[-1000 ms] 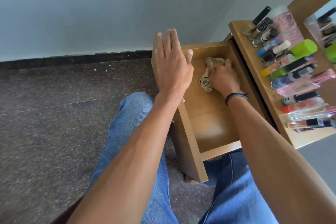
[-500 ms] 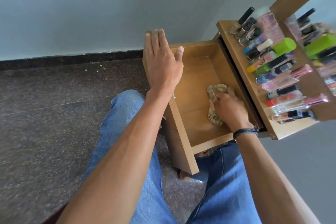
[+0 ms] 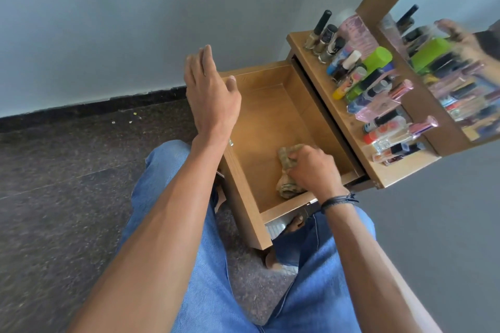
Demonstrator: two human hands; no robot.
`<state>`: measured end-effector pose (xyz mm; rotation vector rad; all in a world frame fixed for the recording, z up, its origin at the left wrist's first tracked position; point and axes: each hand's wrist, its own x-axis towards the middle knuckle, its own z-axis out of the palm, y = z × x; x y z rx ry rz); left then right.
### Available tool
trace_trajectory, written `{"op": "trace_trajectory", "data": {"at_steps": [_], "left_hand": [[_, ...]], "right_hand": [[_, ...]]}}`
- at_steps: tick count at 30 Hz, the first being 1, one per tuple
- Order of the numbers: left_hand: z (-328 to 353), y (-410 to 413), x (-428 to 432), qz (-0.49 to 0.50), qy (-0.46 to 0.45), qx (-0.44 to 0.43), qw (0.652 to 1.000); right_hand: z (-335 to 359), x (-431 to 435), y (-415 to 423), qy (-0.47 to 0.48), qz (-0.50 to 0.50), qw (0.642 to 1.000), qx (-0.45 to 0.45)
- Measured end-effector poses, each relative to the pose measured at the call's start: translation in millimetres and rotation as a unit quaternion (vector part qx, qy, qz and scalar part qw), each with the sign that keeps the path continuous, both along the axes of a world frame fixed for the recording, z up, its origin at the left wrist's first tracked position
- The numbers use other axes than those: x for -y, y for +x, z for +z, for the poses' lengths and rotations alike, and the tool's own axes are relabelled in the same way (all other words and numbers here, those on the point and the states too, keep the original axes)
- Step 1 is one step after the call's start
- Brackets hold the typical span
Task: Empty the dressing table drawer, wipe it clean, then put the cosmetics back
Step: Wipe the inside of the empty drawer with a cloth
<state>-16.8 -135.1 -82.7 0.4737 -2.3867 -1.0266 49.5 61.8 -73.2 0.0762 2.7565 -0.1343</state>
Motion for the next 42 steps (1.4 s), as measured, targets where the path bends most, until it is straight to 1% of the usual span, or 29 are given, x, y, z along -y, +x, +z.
{"op": "trace_trajectory", "data": {"at_steps": [5, 7, 10, 12, 15, 18, 20, 22, 23, 25, 27, 28, 29, 30, 31, 32, 34, 37, 39, 40, 42], "left_hand": [[0, 2, 0, 0.000, -0.011, -0.017, 1.000], [1, 3, 0, -0.003, -0.010, -0.029, 1.000], [5, 6, -1, -0.009, -0.005, -0.044, 0.999], [7, 7, -1, -0.012, -0.005, -0.056, 0.998], [9, 10, -2, -0.019, 0.001, -0.070, 0.997], [16, 16, -9, -0.027, 0.018, -0.075, 0.997], [23, 22, -16, -0.036, 0.032, -0.075, 0.996], [29, 30, -29, -0.058, 0.047, -0.077, 0.994], [35, 36, -38, -0.081, 0.063, -0.077, 0.992], [45, 51, -59, -0.147, 0.129, -0.051, 0.979], [53, 70, -82, -0.229, 0.204, 0.006, 0.952], [54, 79, -91, -0.269, 0.226, 0.027, 0.936], [55, 87, -99, -0.305, 0.233, 0.040, 0.922], [56, 93, -105, -0.335, 0.236, 0.045, 0.911], [56, 96, -110, -0.357, 0.237, 0.045, 0.903], [58, 99, -114, -0.372, 0.247, 0.047, 0.894], [59, 103, -119, -0.394, 0.291, 0.070, 0.869], [56, 109, -125, -0.422, 0.364, 0.142, 0.818], [52, 111, -126, -0.422, 0.389, 0.167, 0.802], [52, 111, -126, -0.417, 0.398, 0.169, 0.799], [51, 111, -126, -0.411, 0.395, 0.162, 0.806]], "right_hand": [[-4, 45, 32, -0.036, 0.058, 0.998, -0.008], [-4, 50, 41, -0.057, 0.043, 0.997, -0.019], [-3, 44, 48, -0.131, 0.007, 0.989, -0.062], [1, 35, 48, -0.207, -0.031, 0.972, -0.104], [17, 18, 50, -0.289, -0.076, 0.940, -0.162], [31, -6, 61, -0.383, -0.124, 0.895, -0.192], [36, -22, 73, -0.468, -0.161, 0.849, -0.187], [42, -38, 86, -0.562, -0.211, 0.781, -0.174], [44, -47, 92, -0.607, -0.239, 0.741, -0.161], [47, -62, 104, -0.702, -0.274, 0.646, -0.120], [48, -71, 114, -0.797, -0.268, 0.536, -0.080], [47, -73, 118, -0.833, -0.262, 0.484, -0.062], [46, -74, 121, -0.859, -0.261, 0.439, -0.043], [45, -74, 124, -0.874, -0.266, 0.405, -0.028], [43, -73, 126, -0.883, -0.270, 0.384, -0.018], [43, -72, 128, -0.887, -0.274, 0.372, -0.015], [44, -73, 132, -0.889, -0.278, 0.362, -0.019], [44, -76, 139, -0.891, -0.271, 0.363, -0.024], [42, -79, 141, -0.887, -0.265, 0.377, -0.020], [41, -80, 141, -0.884, -0.258, 0.389, -0.017], [40, -80, 142, -0.878, -0.244, 0.411, -0.012]]}}
